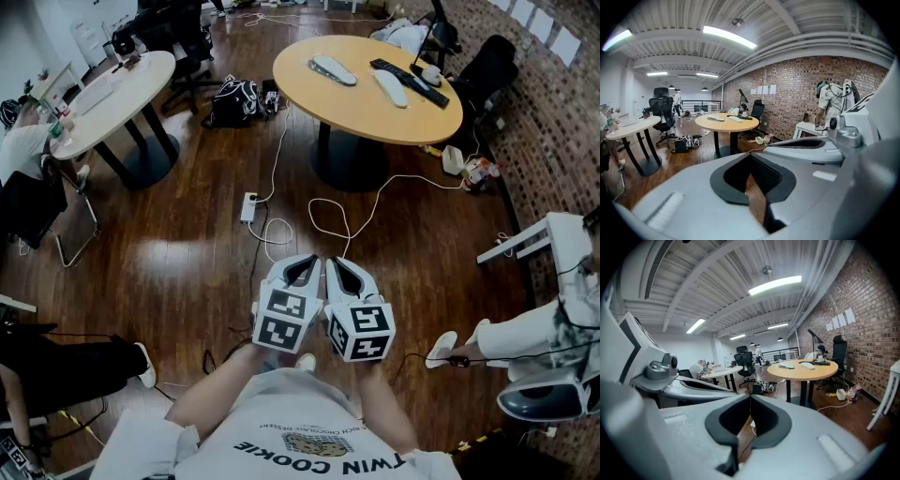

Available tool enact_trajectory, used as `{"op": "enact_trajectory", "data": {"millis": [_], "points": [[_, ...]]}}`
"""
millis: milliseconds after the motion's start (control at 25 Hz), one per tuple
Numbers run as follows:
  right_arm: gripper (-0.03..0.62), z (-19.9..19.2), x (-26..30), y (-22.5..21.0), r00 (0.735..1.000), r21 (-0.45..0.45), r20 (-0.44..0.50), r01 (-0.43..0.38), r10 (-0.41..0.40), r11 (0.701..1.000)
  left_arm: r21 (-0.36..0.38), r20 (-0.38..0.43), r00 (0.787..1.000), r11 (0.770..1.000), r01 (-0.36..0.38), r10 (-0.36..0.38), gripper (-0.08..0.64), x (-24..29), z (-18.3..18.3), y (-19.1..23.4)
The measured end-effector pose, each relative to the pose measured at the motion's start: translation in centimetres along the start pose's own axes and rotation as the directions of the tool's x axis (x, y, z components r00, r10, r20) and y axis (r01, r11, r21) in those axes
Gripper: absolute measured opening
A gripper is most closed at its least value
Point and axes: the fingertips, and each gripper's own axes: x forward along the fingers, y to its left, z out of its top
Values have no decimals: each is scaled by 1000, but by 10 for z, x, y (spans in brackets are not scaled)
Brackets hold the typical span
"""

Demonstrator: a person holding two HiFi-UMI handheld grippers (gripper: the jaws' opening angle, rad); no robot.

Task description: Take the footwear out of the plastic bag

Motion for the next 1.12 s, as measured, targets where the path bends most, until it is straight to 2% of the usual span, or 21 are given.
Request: {"op": "enact_trajectory", "data": {"millis": [320, 720, 1120], "points": [[3, 24, 90, -14, 1000, -44, -15, 13, -14, 999, -26, 7, 1000, 1000, 3, -3, 6, 59, 20, 74], [3, 79, 221, -12, 996, -49, -26, 87, -88, 995, -39, 21, 997, 996, 78, -77, 6, 120, 67, 194], [3, 106, 303, -5, 989, -41, -30, 142, -144, 989, -50, 35, 992, 991, 120, -118, 6, 156, 91, 280]]}}
